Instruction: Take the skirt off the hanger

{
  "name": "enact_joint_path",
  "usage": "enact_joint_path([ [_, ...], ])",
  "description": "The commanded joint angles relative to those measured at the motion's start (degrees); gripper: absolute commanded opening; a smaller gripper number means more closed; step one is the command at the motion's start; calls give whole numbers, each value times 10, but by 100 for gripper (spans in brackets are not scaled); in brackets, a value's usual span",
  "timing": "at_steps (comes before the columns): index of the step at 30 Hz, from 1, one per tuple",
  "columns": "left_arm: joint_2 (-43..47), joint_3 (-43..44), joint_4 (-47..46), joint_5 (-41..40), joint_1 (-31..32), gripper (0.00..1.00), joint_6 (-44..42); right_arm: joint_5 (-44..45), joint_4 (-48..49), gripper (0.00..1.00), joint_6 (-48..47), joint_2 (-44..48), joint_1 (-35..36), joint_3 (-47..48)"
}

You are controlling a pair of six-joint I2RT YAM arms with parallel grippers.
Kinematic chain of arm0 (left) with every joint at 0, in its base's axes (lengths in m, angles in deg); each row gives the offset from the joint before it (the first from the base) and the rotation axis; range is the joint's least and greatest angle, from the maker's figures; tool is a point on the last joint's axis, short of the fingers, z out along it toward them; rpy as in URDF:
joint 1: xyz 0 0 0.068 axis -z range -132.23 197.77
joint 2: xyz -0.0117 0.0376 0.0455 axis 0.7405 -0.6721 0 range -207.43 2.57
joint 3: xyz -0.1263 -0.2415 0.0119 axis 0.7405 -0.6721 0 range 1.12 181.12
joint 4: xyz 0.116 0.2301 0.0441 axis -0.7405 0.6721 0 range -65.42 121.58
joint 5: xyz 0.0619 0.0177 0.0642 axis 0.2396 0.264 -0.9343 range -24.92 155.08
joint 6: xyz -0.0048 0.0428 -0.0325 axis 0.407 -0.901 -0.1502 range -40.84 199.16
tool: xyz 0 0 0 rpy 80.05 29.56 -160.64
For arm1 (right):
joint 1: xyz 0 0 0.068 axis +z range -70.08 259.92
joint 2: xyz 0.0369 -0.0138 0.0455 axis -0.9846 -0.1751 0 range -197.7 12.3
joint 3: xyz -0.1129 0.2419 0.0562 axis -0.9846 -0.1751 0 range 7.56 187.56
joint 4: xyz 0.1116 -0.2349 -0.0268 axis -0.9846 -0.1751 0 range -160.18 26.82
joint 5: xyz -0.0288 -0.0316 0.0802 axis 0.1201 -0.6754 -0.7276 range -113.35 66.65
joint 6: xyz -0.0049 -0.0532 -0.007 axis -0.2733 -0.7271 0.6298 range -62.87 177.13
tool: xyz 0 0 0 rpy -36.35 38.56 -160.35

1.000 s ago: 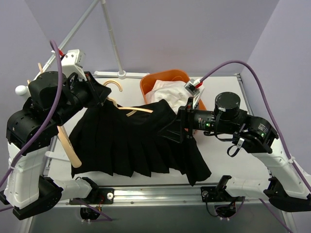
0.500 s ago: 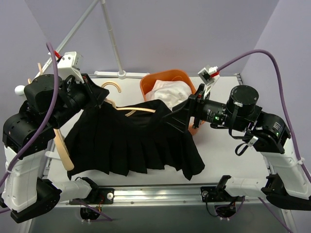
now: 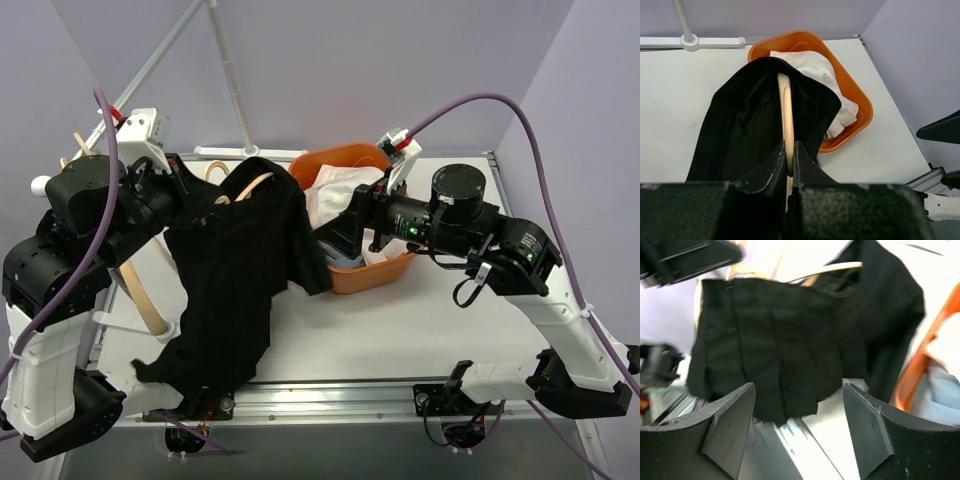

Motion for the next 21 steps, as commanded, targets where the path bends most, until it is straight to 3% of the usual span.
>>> enact_joint_path([
  [1, 18, 3, -63, 25, 2, 2, -8, 72, 7, 66, -5, 0, 0, 10],
  [10, 57, -61, -125, 141, 1, 2, -41, 83, -41, 66, -5, -134, -3, 141],
  [14, 68, -78, -127, 150, 1, 2, -48, 87, -111, 64, -18, -205, -6, 231],
  [21, 79, -85, -133, 158, 2, 2, -55, 131, -164, 60, -20, -259, -15, 297],
])
